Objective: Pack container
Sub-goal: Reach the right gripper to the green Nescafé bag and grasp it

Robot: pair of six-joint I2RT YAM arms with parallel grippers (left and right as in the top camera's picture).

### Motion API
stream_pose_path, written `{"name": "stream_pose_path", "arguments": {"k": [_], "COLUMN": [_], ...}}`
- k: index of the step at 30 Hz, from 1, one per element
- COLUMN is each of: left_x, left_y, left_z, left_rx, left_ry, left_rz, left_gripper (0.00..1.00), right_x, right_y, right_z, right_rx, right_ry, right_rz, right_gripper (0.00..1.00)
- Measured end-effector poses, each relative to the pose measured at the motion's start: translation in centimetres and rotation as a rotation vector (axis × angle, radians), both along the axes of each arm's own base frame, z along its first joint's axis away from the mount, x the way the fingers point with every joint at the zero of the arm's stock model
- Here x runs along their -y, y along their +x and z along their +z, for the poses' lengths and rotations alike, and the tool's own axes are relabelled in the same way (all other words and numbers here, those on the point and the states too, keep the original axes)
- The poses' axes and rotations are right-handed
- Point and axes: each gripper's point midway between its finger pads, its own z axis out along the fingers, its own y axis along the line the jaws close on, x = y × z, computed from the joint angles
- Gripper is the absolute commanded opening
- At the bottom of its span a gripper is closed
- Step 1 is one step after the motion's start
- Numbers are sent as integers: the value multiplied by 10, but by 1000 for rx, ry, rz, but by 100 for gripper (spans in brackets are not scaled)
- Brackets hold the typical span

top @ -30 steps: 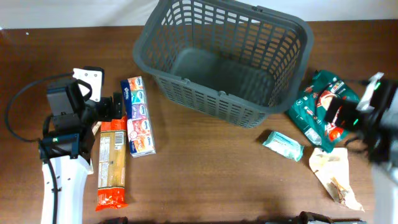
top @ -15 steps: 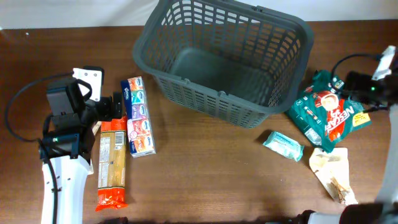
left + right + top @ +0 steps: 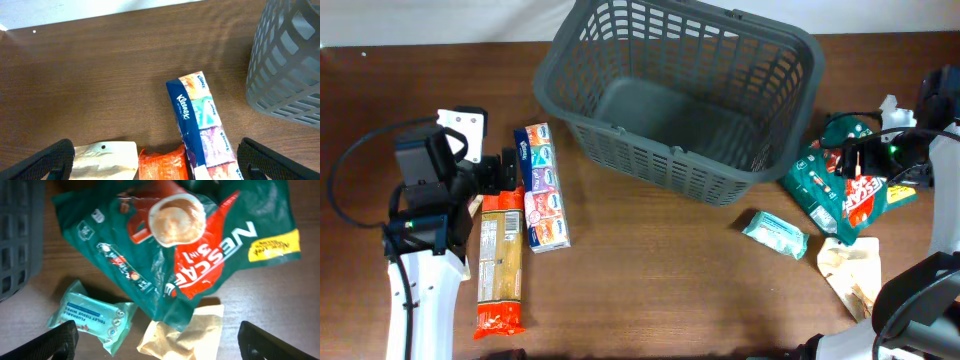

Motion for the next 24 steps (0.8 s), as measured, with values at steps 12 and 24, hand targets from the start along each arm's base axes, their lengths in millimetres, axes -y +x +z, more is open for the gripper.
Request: {"name": "stream_pose_path", "arguments": {"k": [12, 24], "left_x": [0, 0], "left_y": [0, 0], "left_z": [0, 0], "left_rx": [0, 0], "left_ry": [0, 0], "left_rz": [0, 0], "left_gripper": [99, 99], "right_x": [-6, -27], "right_y": [-3, -9], "right_z": [-21, -84], "right_rx": [-14, -69], "right_ry": [0, -47], "right_rz": [122, 264], "right_gripper": [100, 99]}}
